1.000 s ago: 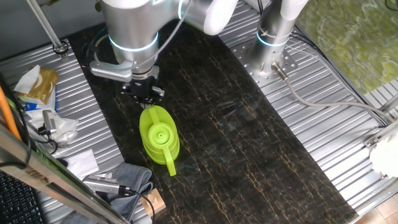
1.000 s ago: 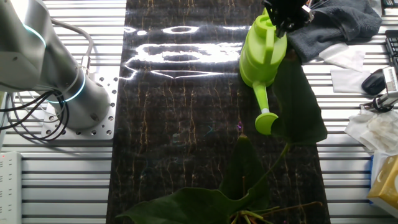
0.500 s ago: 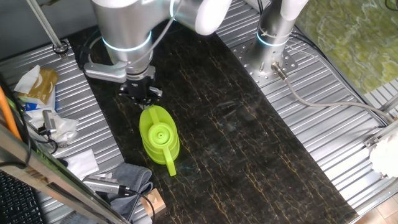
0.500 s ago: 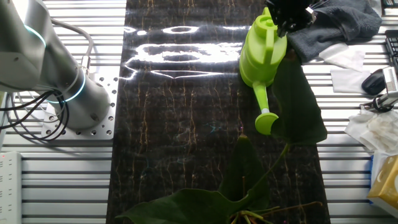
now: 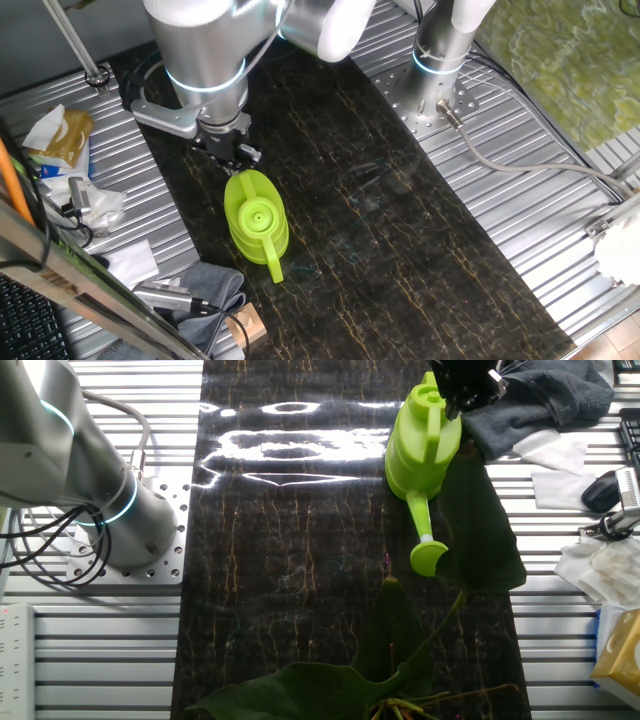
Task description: Water the plant
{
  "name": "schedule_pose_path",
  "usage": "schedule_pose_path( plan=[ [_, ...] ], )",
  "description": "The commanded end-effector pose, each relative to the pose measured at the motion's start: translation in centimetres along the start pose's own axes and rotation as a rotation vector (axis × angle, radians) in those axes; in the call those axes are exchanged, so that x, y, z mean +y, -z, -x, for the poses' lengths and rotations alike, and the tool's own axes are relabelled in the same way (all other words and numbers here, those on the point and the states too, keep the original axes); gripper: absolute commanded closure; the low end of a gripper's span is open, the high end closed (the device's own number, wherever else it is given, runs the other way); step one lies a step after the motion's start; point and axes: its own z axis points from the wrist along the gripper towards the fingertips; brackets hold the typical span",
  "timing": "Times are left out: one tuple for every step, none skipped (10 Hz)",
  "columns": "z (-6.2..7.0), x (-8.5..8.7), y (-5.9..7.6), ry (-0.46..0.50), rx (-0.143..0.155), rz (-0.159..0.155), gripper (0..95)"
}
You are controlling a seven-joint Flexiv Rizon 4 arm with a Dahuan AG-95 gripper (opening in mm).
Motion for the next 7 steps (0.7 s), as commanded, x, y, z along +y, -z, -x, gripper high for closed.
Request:
schedule_pose_path(
  plan=[
    [-0.03,-0.01,0.01,0.012,-0.018,0.018,95.0],
    [-0.03,-0.01,0.01,0.019,-0.015,0.02,95.0],
    [-0.03,-0.01,0.01,0.032,-0.01,0.018,95.0],
    [-0.03,-0.01,0.01,0.029,-0.007,0.014,95.0],
    [-0.03,-0.01,0.01,0.027,-0.007,0.012,95.0],
    [-0.03,-0.01,0.01,0.022,0.005,0.0,95.0],
    [-0.03,-0.01,0.01,0.025,0.013,-0.011,95.0]
  ],
)
